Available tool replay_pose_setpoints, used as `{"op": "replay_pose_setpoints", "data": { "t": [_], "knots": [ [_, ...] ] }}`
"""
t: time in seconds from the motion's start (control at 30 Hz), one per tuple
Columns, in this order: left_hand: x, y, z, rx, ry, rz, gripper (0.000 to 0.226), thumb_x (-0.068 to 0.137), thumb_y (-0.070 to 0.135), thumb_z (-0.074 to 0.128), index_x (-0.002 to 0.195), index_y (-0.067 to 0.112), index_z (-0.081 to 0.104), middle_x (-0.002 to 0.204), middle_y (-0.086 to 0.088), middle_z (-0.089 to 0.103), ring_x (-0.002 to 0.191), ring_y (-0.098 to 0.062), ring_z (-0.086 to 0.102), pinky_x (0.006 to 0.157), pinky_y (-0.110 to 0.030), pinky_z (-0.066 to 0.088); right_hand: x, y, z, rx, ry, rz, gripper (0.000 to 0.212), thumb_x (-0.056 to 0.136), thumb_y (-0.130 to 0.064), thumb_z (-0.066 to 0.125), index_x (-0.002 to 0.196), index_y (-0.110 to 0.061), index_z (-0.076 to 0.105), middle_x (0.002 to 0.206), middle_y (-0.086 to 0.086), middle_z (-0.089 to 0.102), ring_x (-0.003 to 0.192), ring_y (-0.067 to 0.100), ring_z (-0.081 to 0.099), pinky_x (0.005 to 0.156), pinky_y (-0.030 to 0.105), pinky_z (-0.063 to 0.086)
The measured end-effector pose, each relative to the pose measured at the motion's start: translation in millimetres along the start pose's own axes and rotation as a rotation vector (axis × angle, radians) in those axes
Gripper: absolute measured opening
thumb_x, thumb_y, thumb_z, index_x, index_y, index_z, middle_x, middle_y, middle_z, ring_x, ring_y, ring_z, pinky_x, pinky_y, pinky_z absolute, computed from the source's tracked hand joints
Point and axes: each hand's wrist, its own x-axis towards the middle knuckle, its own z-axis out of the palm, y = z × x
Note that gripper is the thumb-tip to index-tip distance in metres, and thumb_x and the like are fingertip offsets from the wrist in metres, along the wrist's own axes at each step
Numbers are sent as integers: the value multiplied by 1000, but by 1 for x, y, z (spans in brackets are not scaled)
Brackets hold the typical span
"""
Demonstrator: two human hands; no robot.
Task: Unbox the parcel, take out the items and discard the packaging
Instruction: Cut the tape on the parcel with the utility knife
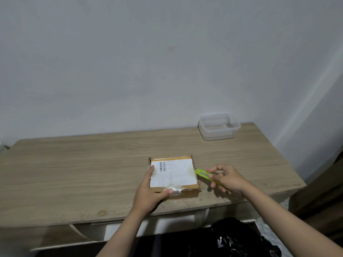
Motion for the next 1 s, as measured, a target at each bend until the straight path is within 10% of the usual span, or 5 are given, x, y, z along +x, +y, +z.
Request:
{"op": "replay_pose_setpoints", "data": {
  "t": [1.0],
  "knots": [
    [1, -1, 2, -17, 3, -2, 110, 49, 41, 90, 142, 32, 33, 143, 8, 43, 126, -2, 39, 99, -18, 30, -17, 1, -1, -92, -88, -52, 14, 90, -9, 59, 104, -11, 58, 51, 3, 64, 26, 9, 40, 29, 15, 29]
  ]
}}
